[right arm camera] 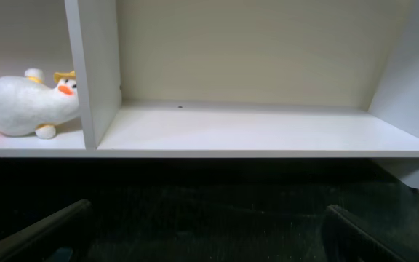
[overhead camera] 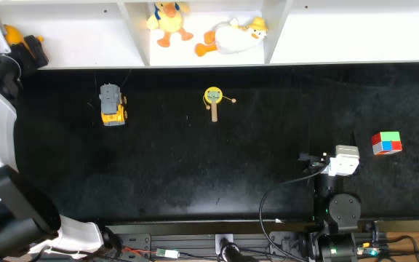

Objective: Store Toys

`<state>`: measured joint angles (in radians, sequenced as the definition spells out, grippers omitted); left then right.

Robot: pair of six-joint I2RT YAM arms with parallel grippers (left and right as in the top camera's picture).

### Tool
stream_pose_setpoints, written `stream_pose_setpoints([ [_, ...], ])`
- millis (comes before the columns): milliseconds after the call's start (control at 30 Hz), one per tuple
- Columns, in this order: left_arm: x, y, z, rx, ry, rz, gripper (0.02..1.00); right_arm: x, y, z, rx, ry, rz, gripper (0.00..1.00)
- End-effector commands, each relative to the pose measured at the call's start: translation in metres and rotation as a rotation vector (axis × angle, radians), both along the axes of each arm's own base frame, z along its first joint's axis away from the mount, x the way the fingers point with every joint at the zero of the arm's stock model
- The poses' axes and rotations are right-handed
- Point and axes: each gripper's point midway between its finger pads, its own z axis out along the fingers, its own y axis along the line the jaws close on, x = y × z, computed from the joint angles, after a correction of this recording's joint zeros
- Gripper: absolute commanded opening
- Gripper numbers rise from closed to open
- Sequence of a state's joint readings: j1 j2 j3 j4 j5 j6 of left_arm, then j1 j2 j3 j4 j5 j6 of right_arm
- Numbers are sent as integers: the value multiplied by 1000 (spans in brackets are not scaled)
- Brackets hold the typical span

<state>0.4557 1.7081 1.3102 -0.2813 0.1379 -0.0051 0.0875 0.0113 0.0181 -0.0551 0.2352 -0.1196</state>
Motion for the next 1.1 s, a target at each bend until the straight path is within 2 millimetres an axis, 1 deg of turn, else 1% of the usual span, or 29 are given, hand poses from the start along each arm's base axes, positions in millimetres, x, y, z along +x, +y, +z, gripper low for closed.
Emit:
stream_pose_setpoints([
  [33,-13,-8,30,29,-31,-12,998,1,2,-5,3,4,10,996],
  [100,-23,-14,31,32,-26,-16,998,1,2,-5,3,4,10,996],
  [267,-63,-36,19,5,20,-28,998,1,2,-5,3,4,10,993],
  [367,-93,-59,11,-9,52,-48,998,1,2,-5,3,4,10,996],
  [467,-117,-85,0,-15,81,-92,998,1,2,-5,3,4,10,993],
  [533,-131,-103,-11,-21,115,-123,998,1,2,-5,3,4,10,998],
  [600,-141,-120,-22,-28,155,-161,998,1,2,-5,3,4,10,996],
  [700,-147,-141,-34,-33,212,-216,998,1,2,-5,3,4,10,996],
  [833,-145,-162,-45,-54,252,-275,998,1,2,-5,3,4,10,996],
  [900,-143,-171,-55,-75,280,-294,998,1,2,-5,3,4,10,996],
  [967,-141,-180,-65,-88,312,-321,996,1,2,-5,3,4,10,996],
  [1100,-134,-189,-85,-102,361,-349,998,1,2,-5,3,4,10,996],
])
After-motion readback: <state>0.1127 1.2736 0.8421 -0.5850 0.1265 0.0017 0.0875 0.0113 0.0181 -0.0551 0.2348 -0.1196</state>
